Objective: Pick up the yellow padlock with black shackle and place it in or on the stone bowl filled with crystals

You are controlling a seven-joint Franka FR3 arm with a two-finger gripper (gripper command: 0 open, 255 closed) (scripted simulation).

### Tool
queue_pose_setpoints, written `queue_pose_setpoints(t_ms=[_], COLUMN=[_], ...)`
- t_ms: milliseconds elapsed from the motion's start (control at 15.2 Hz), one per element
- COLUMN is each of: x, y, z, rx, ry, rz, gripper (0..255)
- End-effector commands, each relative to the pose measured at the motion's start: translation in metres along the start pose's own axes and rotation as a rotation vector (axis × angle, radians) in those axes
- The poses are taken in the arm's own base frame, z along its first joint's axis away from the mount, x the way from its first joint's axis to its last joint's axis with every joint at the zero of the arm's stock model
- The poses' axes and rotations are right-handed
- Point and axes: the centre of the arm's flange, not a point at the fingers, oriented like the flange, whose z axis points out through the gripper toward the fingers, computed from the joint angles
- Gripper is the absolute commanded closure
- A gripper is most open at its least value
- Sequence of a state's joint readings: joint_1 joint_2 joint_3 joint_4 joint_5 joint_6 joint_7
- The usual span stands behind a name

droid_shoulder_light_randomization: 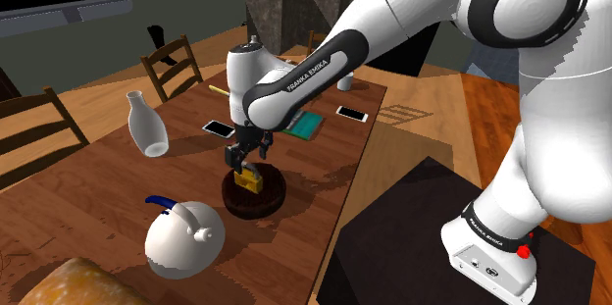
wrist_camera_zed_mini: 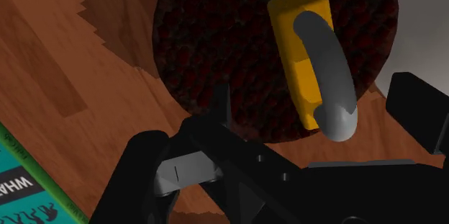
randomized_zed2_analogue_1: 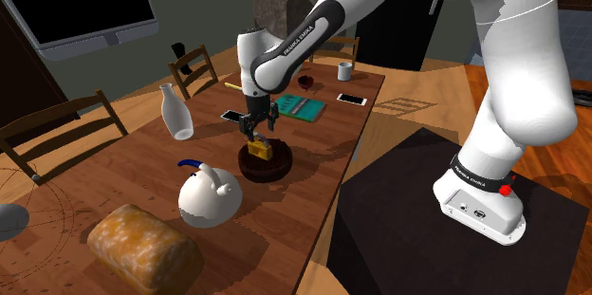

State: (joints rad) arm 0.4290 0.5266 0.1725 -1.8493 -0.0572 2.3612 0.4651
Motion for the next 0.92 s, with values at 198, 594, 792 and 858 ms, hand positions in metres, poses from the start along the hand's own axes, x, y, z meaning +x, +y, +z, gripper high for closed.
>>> queue_pose_setpoints(t_ms=[198,594,792,858], x=[0.0,0.0,0.0,0.0], y=[0.0,0.0,0.0,0.0], z=[-0.026,-0.05,-0.05,-0.05], rx=[0.0,0.0,0.0,0.0], ry=[0.0,0.0,0.0,0.0], rz=[0.0,0.0,0.0,0.0], gripper=[0,0,0,0])
